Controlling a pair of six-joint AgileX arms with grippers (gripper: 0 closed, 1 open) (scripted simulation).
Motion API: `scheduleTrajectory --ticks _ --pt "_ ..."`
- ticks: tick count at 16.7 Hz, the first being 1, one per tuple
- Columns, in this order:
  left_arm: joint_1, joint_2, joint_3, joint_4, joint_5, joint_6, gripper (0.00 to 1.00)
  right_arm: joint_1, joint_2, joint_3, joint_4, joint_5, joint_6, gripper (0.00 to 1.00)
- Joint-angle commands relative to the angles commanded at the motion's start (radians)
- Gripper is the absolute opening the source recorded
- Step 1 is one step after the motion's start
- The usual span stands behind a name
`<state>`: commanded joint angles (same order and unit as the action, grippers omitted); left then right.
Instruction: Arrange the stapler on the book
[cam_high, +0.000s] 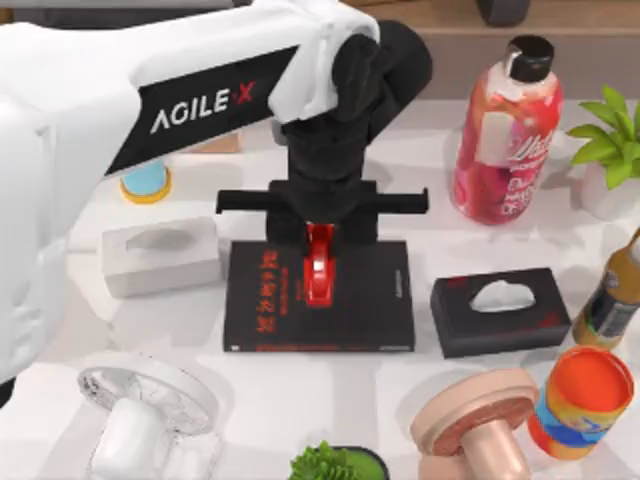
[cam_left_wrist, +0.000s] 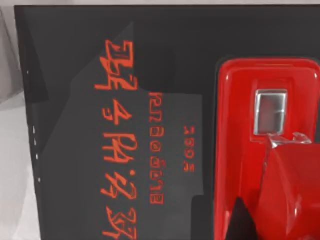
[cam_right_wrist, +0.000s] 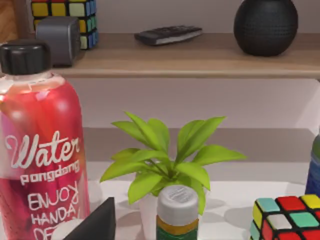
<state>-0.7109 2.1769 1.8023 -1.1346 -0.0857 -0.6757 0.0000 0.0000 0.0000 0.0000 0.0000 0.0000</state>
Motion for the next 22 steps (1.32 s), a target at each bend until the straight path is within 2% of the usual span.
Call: scheduleTrajectory --ticks 5,9,22 --pt "0.002 0.025 -0.065 0.088 -0.001 0.004 0.00 0.000 0.000 0.000 0.000 0.000 0.000 1.00" --pt "0.002 0.026 -0.067 0.091 -0.001 0.004 0.00 0.000 0.000 0.000 0.000 0.000 0.000 1.00" --pt "0.002 0.026 -0.067 0.091 -0.001 0.004 0.98 0.000 0.000 0.000 0.000 0.000 0.000 1.00"
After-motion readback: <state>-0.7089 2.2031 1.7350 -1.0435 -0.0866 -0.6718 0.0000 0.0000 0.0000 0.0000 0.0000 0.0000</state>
